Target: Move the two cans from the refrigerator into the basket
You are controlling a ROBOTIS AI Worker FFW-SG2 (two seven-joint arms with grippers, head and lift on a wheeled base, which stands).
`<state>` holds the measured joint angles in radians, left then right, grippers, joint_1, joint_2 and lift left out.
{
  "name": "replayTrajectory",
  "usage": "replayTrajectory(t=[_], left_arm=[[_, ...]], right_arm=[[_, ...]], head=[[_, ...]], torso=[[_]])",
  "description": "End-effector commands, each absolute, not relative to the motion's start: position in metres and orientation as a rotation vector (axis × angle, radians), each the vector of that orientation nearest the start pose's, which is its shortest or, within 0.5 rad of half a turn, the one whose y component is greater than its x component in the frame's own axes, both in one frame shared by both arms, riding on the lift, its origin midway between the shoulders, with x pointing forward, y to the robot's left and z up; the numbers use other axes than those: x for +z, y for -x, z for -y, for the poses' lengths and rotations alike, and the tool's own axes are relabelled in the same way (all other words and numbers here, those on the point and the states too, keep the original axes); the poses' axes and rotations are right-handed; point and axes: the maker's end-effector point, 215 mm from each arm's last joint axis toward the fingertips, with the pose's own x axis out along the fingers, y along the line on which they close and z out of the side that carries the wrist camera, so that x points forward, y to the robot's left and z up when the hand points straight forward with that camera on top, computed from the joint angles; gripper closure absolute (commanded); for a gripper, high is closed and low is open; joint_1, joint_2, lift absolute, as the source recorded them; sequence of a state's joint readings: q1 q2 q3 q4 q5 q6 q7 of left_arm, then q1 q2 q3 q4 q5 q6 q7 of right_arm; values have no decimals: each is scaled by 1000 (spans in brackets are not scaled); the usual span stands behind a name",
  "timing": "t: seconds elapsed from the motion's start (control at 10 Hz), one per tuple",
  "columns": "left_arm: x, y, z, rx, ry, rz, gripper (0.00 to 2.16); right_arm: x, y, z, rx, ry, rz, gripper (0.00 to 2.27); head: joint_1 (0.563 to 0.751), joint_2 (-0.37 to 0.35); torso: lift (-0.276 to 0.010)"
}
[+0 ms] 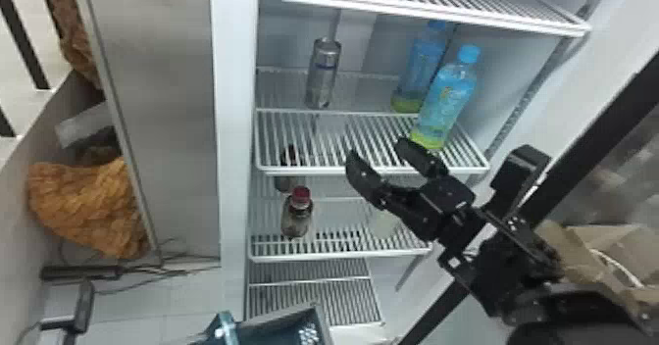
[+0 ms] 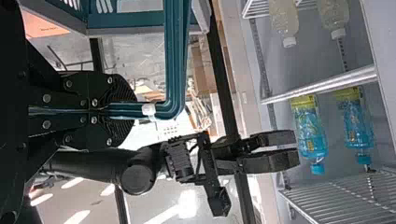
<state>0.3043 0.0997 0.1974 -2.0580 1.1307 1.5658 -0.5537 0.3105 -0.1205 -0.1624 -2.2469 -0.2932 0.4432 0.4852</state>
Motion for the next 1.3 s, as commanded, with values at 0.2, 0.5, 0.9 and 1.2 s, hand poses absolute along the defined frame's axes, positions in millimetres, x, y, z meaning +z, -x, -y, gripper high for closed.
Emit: replayTrajectory(t=[0.2, 0.5, 0.9, 1.2], left_arm=[[-342, -250, -20, -1164, 1084, -994, 1197], [-342, -250, -19, -1166, 1083, -996, 1197], [-342, -249, -19, -1167, 1081, -998, 1197], [-343, -249, -19, -1167, 1079, -1000, 1197]], right_arm=[[-238, -517, 197, 450, -105, 21, 117], [-242, -542, 189, 447, -110, 27, 124], [-242, -575, 187, 420, -108, 39, 119], [-246, -597, 186, 405, -90, 35, 119]], head=[[695, -267], [695, -253], [695, -232], [695, -226]], torso=[[-35], [-35], [-35], [-35]])
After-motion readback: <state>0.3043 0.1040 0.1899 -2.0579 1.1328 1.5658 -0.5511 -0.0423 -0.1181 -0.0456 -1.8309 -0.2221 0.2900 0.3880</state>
